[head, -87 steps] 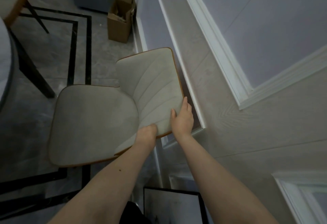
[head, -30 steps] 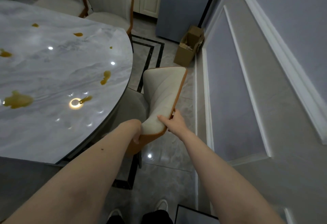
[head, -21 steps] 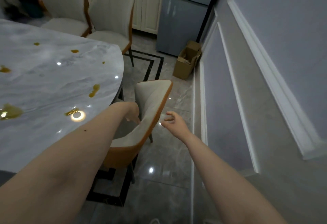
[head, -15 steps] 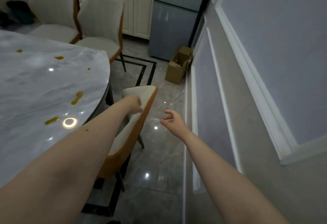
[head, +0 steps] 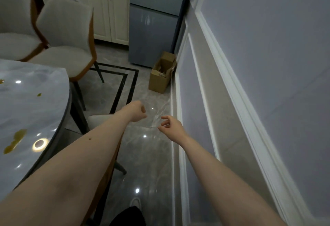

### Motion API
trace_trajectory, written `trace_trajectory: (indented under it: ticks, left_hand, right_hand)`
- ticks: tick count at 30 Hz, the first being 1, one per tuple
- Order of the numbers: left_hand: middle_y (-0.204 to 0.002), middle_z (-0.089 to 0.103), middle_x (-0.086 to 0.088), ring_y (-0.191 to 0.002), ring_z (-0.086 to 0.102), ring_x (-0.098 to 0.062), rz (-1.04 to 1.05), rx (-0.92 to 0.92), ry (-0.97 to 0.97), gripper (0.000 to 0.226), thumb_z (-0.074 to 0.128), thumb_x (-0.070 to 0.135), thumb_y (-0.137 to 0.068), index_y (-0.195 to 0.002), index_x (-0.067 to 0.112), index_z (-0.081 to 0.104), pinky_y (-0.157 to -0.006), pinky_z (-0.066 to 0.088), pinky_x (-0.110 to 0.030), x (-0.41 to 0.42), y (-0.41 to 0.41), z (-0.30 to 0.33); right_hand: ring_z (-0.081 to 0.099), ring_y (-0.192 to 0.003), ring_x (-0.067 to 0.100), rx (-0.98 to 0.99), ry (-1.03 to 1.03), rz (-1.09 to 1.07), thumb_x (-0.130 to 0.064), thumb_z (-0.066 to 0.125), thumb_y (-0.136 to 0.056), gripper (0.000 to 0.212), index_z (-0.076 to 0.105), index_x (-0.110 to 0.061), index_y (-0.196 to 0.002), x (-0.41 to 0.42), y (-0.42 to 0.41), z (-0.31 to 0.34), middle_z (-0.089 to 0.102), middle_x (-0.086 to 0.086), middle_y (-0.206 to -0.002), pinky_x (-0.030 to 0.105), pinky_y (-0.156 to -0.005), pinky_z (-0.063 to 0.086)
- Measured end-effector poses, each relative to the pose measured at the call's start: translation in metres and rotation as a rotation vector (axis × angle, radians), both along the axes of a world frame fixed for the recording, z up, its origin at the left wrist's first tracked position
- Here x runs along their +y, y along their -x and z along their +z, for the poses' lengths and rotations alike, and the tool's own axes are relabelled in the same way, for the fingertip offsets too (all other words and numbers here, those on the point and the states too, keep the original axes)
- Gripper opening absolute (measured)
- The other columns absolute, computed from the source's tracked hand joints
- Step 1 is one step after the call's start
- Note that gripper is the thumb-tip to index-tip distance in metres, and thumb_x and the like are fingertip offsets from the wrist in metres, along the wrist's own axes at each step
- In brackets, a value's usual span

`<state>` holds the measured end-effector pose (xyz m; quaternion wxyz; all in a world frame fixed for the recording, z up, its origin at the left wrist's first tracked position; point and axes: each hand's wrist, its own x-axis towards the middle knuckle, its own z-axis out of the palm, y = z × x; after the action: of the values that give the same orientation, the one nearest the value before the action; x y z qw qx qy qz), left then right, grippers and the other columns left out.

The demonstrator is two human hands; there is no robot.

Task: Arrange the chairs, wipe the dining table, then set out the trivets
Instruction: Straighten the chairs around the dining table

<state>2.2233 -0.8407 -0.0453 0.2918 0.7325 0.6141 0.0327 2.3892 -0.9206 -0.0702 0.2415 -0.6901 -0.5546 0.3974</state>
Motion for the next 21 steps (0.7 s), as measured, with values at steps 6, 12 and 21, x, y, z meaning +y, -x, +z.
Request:
trace_trajectory:
  ticks: [6, 12, 21]
  left_hand:
    - [-0.116, 0.062, -0.007, -0.106, 0.058, -0.021, -0.01, -0.014, 0.049, 0.033, 0.064, 0.028, -0.089, -0.117, 0.011, 0.062, -0.092, 0.049, -0.034, 0.112, -0.021, 0.0]
    - [-0.118, 0.062, -0.008, -0.109, 0.058, -0.021, 0.017, -0.059, 0.057, 0.034, 0.063, 0.026, -0.09, -0.12, 0.009, 0.062, -0.094, 0.049, -0.034, 0.196, -0.027, -0.002]
    - [-0.12, 0.06, -0.008, -0.11, 0.057, -0.022, 0.169, -0.088, 0.139, 0.032, 0.062, 0.025, -0.09, -0.118, 0.009, 0.062, -0.094, 0.047, -0.032, 0.319, -0.01, -0.035]
  right_hand:
    - [0.054, -0.095, 0.013, -0.037, 0.015, 0.002, -0.019, 0.062, -0.091, 0.048, 0.046, -0.012, -0.135, 0.109, -0.023, 0.007, 0.056, 0.009, -0.121, 0.023, -0.075, 0.045]
    - [0.056, -0.102, 0.017, -0.11, 0.018, 0.06, -0.022, 0.061, -0.091, 0.051, 0.044, -0.013, -0.137, 0.202, -0.033, 0.004, 0.057, 0.007, -0.119, 0.024, -0.085, 0.047]
    - [0.056, -0.099, 0.017, -0.139, 0.052, 0.223, -0.021, 0.061, -0.091, 0.049, 0.044, -0.012, -0.137, 0.364, -0.03, -0.021, 0.056, 0.007, -0.118, 0.028, -0.086, 0.048]
